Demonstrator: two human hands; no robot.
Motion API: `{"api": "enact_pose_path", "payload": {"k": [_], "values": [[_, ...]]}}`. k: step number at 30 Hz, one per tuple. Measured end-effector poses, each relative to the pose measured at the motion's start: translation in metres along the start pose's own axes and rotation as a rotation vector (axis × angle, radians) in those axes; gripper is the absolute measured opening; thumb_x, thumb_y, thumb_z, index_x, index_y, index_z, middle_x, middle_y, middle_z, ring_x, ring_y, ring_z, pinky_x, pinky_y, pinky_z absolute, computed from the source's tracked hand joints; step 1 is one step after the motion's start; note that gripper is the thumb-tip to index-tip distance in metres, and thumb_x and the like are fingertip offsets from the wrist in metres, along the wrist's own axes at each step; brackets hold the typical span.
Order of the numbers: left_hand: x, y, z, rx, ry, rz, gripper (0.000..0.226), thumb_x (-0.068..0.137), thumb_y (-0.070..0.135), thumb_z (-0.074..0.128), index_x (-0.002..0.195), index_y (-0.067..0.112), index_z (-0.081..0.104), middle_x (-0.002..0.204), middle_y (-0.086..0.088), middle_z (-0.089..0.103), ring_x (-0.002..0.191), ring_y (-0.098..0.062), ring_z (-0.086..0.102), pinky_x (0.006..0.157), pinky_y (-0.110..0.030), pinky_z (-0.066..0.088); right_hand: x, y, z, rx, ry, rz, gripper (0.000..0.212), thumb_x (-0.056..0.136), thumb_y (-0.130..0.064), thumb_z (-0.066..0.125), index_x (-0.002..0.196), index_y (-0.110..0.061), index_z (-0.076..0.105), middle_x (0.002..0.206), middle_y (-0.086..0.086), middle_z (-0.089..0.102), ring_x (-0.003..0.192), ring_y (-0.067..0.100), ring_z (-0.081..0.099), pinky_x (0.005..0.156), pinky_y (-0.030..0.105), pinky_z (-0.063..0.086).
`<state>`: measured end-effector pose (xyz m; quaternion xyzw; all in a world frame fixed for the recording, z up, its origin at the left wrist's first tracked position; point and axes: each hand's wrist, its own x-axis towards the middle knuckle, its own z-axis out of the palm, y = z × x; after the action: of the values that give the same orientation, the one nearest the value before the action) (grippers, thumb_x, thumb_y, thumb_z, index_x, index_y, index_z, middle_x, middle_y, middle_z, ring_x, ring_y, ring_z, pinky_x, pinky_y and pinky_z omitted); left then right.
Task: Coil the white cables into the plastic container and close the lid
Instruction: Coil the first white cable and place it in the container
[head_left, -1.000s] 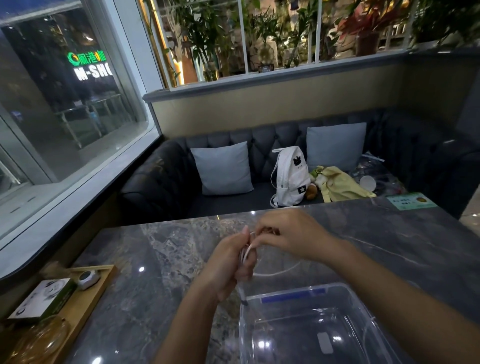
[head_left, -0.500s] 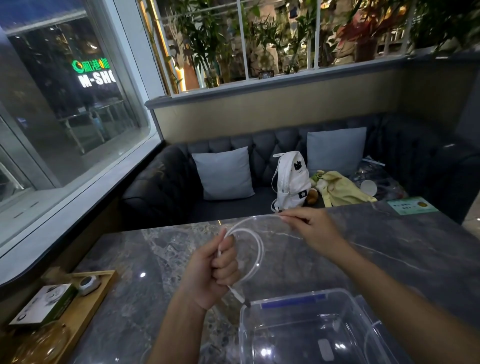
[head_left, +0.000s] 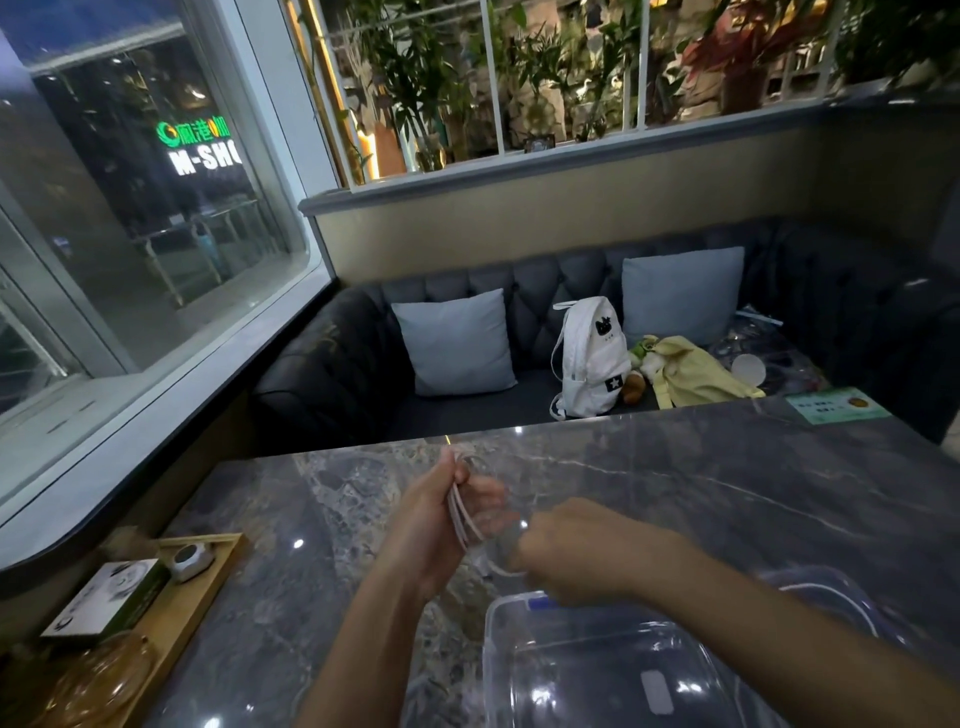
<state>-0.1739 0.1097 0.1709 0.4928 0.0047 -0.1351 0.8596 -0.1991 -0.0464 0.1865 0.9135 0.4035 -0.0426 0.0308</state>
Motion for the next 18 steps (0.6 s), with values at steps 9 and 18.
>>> {"api": "enact_pose_path", "payload": {"k": [9,18], "values": [[-0.013,-0.010,0.012,0.548,-0.128,0.000,0.044,0.097,0.024,0.034,0.061,0.014,0.057,0.044,0.001,0.049,0.035,-0.008,0.038,0.037,-0.016,0.032,-0.003,0.011,-0.042,0.180,0.314,-0.019,0.019,0.087,-0.030,0.055,0.098,-0.018,0.065,0.103,0.002,0.069,0.095,0.021,0.060,0.075,0.035,0.044],[-0.016,0.003,0.002,0.177,-0.243,-0.208,0.044,0.084,0.043,0.042,0.046,0.022,0.037,0.034,0.009,0.019,0.026,-0.003,0.012,0.034,-0.010,0.009,-0.011,0.061,-0.010,0.367,0.527,0.199,0.027,0.090,-0.031,0.053,0.115,-0.030,0.063,0.097,0.005,0.072,0.085,0.022,0.064,0.075,0.037,0.050]]}}
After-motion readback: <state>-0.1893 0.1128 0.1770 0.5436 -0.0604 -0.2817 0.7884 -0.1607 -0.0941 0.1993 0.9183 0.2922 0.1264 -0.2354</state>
